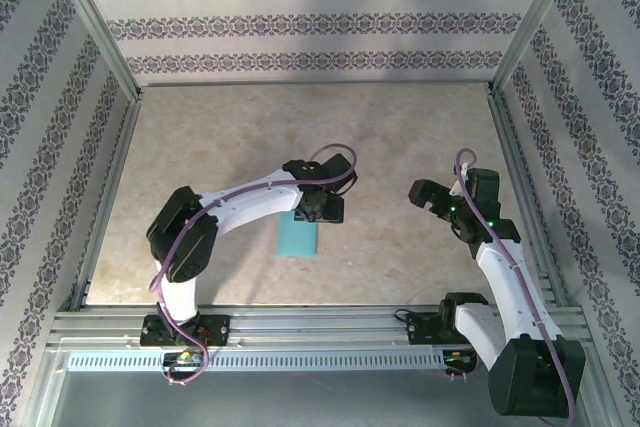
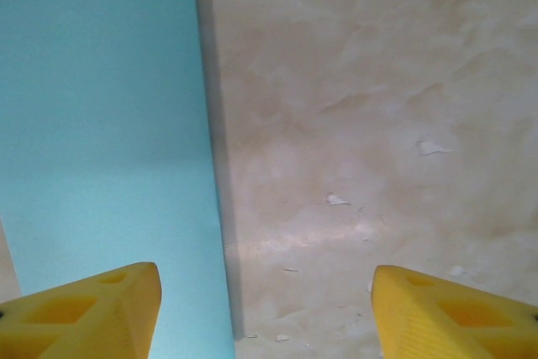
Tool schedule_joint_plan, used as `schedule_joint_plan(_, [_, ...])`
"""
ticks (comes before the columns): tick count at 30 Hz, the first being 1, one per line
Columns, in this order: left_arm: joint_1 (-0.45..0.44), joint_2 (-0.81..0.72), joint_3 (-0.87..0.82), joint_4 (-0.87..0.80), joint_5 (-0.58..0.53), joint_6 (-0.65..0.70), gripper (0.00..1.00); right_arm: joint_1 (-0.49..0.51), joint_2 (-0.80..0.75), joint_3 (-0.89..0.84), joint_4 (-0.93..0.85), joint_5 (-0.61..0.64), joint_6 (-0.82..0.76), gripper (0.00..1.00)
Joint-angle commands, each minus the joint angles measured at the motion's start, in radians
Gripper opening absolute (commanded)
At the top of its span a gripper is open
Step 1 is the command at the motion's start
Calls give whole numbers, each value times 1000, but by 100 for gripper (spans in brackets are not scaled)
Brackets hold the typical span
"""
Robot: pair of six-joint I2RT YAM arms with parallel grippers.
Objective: Fold a paper plane with a square sheet of paper (fold left side to right side)
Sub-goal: Turn over the paper at the center of the table.
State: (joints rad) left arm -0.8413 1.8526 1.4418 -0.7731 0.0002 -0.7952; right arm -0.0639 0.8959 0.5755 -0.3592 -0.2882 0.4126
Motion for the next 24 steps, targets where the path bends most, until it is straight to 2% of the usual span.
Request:
schedule_joint_plan(1, [38, -81, -59, 105, 33, 34, 69, -13, 5, 38, 13, -75, 10, 97])
schedule_joint_plan(6, [105, -206, -183, 241, 85, 58, 69, -13, 48, 50, 58, -184, 71, 89])
schedule_joint_plan(12, [221, -353, -365, 411, 158, 65, 69, 0, 151, 62, 95, -296, 149, 69])
schedule_joint_plan(15, [278, -415, -458, 495, 193, 60, 69, 37, 204, 67, 94, -302, 182, 55])
schedule_joint_plan(20, [393, -506, -629, 678, 297, 14, 68, 191, 291, 78, 136, -272, 237, 40])
schedule_joint_plan(24, [463, -554, -705, 733, 340, 19, 68, 356, 377, 85, 231, -230, 305, 32])
